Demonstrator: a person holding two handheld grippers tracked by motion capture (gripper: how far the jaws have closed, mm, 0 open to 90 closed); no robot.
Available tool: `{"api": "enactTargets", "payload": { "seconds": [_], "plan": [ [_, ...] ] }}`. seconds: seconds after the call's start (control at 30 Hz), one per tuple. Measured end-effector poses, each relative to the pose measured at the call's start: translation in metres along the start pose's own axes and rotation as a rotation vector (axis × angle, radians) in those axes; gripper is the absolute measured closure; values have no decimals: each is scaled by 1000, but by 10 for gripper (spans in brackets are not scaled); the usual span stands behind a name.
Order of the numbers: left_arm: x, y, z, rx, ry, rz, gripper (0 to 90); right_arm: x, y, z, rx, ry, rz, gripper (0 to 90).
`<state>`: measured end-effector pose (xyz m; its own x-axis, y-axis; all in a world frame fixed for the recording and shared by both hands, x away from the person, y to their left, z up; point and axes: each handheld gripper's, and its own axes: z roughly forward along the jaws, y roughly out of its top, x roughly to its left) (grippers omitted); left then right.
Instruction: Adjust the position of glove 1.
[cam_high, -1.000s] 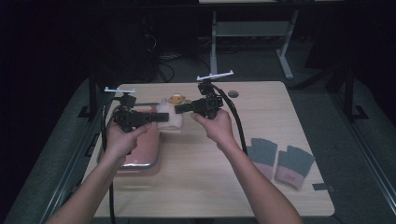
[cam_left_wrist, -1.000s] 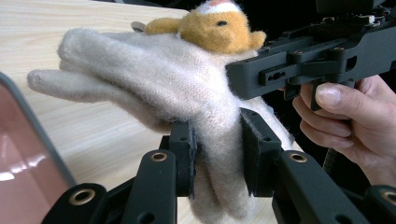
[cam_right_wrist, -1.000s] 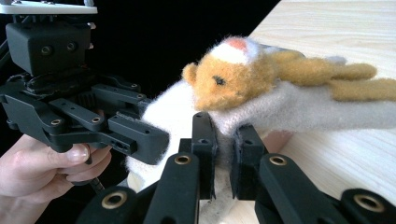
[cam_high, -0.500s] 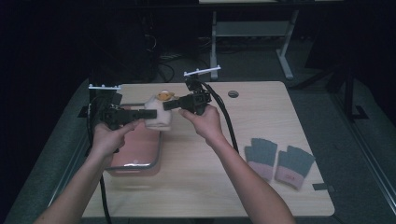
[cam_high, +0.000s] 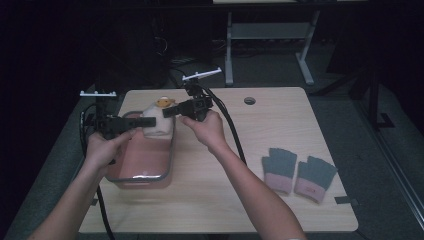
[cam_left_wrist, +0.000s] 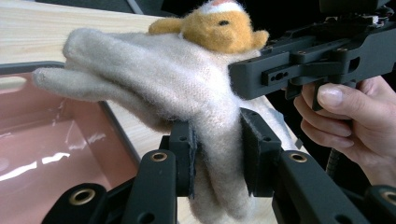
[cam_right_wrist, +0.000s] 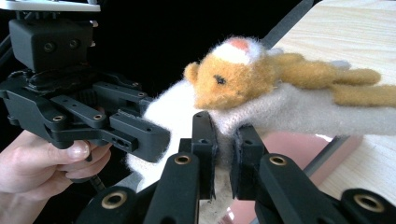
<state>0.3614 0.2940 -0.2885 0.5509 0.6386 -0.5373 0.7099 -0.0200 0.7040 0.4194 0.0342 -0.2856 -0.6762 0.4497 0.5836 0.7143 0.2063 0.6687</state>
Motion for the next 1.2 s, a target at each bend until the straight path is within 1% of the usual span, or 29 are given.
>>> {"api": "enactTargets", "payload": {
  "seconds": [0.03,0.1,0.2,0.27,0.33,0.47,0.53,0.73,0.87,0.93,1.03,1.13,1.2],
  "plan": [
    [2,0,-1,-1,-2,1,687,1,1,2,5,-3,-6,822],
    [4,-1,-4,-6,2,-14,687,2,3,6,11,-2,-6,822],
    [7,-2,-8,-13,7,-20,687,4,6,11,20,-2,-9,822],
    [10,-3,-12,-10,16,-23,687,6,8,17,24,4,-17,822],
    [11,-3,-13,-6,19,-25,687,6,8,19,26,7,-11,822],
    [16,-6,-16,-8,32,-32,687,4,7,30,38,17,-4,822],
    [20,-7,-17,-8,37,-37,687,3,7,32,39,19,-5,822],
    [26,-9,-20,1,57,-56,687,-1,6,45,45,38,13,822],
    [32,-12,-21,2,64,-69,688,-4,6,53,54,45,22,823],
    [35,-13,-22,-4,66,-72,689,-6,6,56,63,53,36,822],
    [39,-17,-22,-2,65,-84,690,-8,5,62,70,56,29,822],
    [45,-21,-23,2,71,-95,690,-10,3,70,83,60,41,822],
    [48,-23,-24,5,72,-104,690,-10,3,72,89,61,44,822]
  ]
}}
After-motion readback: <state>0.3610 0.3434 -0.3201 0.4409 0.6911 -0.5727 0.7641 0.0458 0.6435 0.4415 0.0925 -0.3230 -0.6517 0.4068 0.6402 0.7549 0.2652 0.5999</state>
